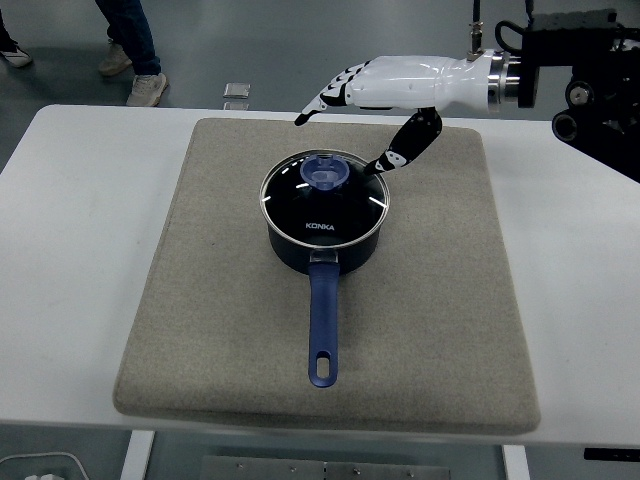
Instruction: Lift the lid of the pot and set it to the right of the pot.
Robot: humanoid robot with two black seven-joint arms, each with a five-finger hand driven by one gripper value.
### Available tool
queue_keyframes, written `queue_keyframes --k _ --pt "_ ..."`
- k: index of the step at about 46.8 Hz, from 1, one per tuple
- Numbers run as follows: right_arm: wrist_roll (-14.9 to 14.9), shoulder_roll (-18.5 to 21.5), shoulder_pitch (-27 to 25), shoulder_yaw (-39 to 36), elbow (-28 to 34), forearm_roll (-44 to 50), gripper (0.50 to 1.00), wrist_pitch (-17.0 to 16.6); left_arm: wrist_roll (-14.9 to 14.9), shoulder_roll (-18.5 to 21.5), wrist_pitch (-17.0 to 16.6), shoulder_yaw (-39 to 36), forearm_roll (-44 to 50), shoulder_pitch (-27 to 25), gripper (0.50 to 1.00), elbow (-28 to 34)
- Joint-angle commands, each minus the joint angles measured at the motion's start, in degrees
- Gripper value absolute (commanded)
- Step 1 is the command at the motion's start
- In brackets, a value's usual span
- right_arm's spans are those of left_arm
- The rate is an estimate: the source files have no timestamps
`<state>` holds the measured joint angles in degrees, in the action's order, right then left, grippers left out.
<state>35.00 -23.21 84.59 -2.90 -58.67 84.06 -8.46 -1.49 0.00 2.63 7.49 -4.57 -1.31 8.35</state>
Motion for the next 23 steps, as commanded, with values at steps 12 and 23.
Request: queue_keyframes --k 12,23 --pt "0.0 0.36 -0.03 2.72 0.31 2.51 0.891 3.89 0.0 0.0 0.01 -0.02 0.0 -0.01 1.0 0.0" --pt "0.0 1.85 -0.65 4.92 0.39 2.95 0.891 7.66 0.0 0.0 0.01 -0.02 0.0 -0.01 1.0 0.0"
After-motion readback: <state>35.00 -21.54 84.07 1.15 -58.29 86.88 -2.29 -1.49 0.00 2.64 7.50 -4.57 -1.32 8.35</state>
